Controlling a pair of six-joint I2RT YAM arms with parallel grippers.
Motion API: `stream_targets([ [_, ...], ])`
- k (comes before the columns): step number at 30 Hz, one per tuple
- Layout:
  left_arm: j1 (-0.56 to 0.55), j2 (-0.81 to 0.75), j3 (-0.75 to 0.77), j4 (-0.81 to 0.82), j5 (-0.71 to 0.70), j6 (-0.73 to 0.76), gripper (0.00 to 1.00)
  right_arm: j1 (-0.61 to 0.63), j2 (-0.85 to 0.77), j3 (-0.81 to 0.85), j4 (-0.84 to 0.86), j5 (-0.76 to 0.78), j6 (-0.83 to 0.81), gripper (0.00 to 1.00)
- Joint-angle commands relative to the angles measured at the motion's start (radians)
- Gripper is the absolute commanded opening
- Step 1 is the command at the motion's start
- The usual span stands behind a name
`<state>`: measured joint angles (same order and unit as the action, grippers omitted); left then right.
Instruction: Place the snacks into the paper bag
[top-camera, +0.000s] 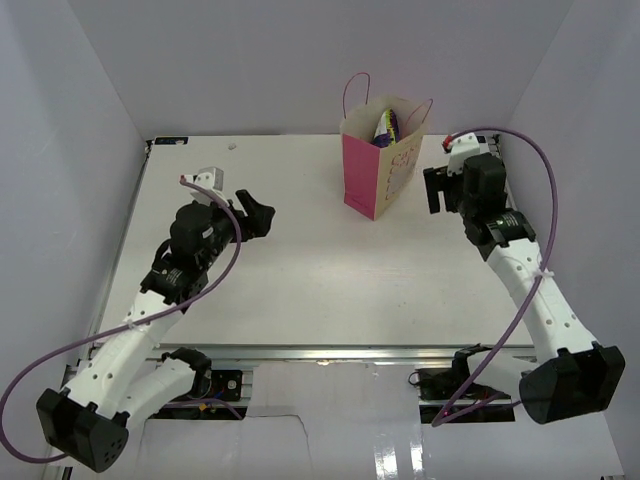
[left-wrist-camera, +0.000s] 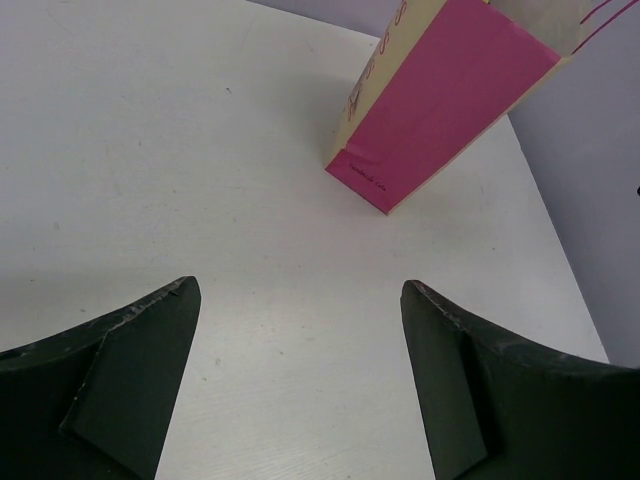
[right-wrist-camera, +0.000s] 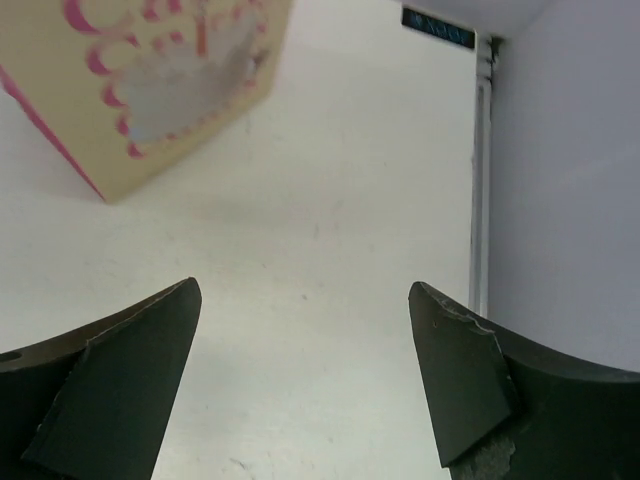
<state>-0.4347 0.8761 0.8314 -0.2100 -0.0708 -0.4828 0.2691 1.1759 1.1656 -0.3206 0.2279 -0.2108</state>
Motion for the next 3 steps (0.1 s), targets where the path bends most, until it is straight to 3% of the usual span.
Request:
stream_targets([
  [1, 0.004, 0.037, 0.049, 0.000, 0.028, 0.020, 0.92, -0.040, -0.094, -0.073, 0.006, 0.088, -0.021, 0.90],
  [3, 0.004, 0.061, 0.054, 0.012, 0.037, 0.015, 0.92, -0.063, -0.136, -0.119, 0.009, 0.100, -0.047, 0.90],
])
